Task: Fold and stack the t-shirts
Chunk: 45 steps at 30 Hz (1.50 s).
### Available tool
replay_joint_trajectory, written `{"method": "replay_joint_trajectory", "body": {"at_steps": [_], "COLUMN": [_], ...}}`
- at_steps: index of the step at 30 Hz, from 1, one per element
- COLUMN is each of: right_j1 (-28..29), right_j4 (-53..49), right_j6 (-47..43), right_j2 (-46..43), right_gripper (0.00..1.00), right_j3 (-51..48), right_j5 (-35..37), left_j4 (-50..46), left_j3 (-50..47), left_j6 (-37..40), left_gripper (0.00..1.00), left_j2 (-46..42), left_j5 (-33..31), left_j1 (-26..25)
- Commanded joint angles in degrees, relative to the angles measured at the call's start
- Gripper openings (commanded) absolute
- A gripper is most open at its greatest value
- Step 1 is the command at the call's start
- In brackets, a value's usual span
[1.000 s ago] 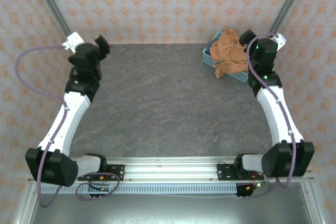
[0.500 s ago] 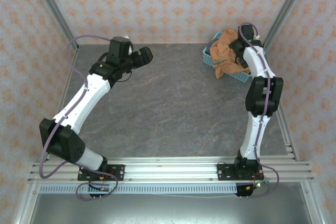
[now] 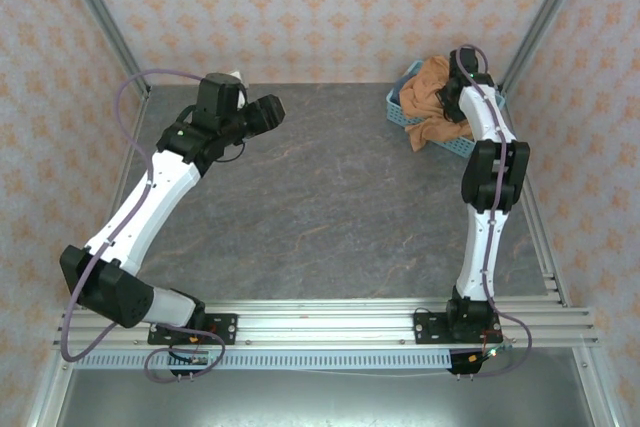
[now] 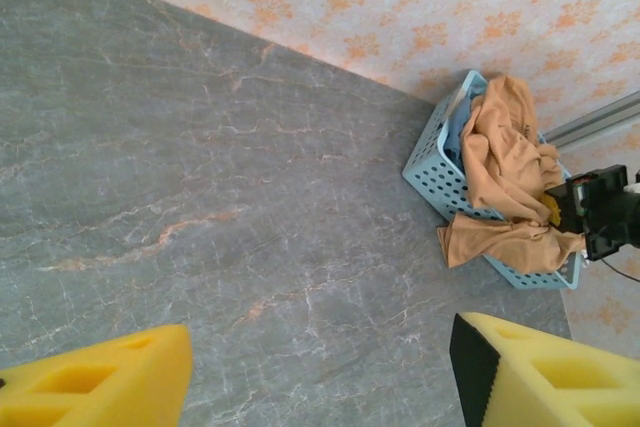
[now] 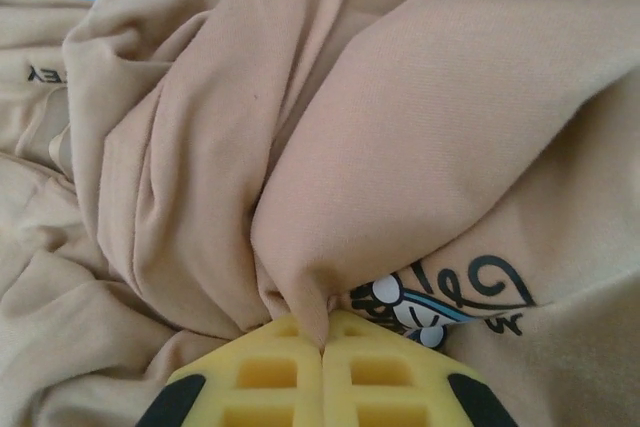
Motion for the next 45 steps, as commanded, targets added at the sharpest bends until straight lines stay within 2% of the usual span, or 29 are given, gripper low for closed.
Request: {"method": "replay_joint_trajectory", "body": {"at_steps": [1, 4, 9, 16, 20, 23, 26, 31, 32, 34, 35, 37, 39, 41, 45], "right_j1": [2.0, 4.0, 8.1, 13.6, 21.4, 29.0, 36.8, 49.1, 50.3, 51.5, 51.6, 51.6, 51.3, 49.6, 42.7], "right_j4": [5.2, 7.3, 10.6, 7.4, 4.9, 2.1, -0.2, 2.6, 1.9, -2.1, -5.1, -12.1, -11.7, -6.5, 3.4], "right_j6": [0.1, -1.2, -6.5, -15.1, -20.8, -20.9, -16.6, -12.1, -11.4, -9.6, -9.1, -9.3, -11.3, -11.6, -5.8], "right_j2": [-8.9, -14.6, -22.4, -25.9, -26.0, -25.6, -25.0, -21.0, -19.0, -12.7, -9.9, -6.1, -7.9, -12.6, -21.3], "right_gripper": [0.0, 0.0, 0.0, 0.0, 0.0, 0.0, 0.0, 0.0, 0.02, 0.27, 0.35, 0.51, 0.65, 0.68, 0.66], "right_j3": [-4.0, -6.4, -5.2, 10.2, 19.5, 22.2, 19.6, 8.2, 7.8, 9.9, 12.1, 16.5, 13.5, 4.5, -16.4], "right_j5": [4.9, 9.3, 15.8, 19.6, 22.3, 24.4, 24.6, 19.2, 17.2, 6.6, 2.8, 1.8, 3.9, 2.8, -5.0], "left_j4": [-1.6, -1.5, -2.1, -4.0, -6.3, -7.6, -9.2, -11.7, -12.5, -14.9, -15.7, -17.1, -17.6, -17.7, -16.9], "left_j3": [-1.3, -1.5, -0.9, -0.2, 0.6, 0.9, 1.1, 0.2, 0.0, -0.6, -0.9, -2.2, -3.7, -5.5, -8.1], "left_j6": [1.3, 1.3, 1.3, 1.1, 0.8, 0.3, -0.2, -0.4, -0.4, -0.9, -1.1, -1.1, -0.9, -0.8, -0.1], "left_gripper": [0.66, 0.65, 0.65, 0.64, 0.65, 0.67, 0.67, 0.71, 0.72, 0.75, 0.75, 0.76, 0.76, 0.77, 0.76], "left_j2": [-1.0, -0.9, -0.1, 0.1, -0.1, -0.6, -1.2, -2.6, -2.8, -3.6, -4.0, -5.0, -5.9, -6.4, -5.0], "left_j5": [-0.5, -0.9, -2.0, -5.6, -9.4, -11.1, -12.1, -12.0, -12.2, -13.6, -13.9, -13.7, -12.4, -9.9, -3.6], "left_j1": [0.2, 0.2, 0.2, 0.2, 1.1, 2.6, 4.6, 8.3, 8.8, 9.4, 9.7, 10.1, 10.1, 10.1, 8.2]}}
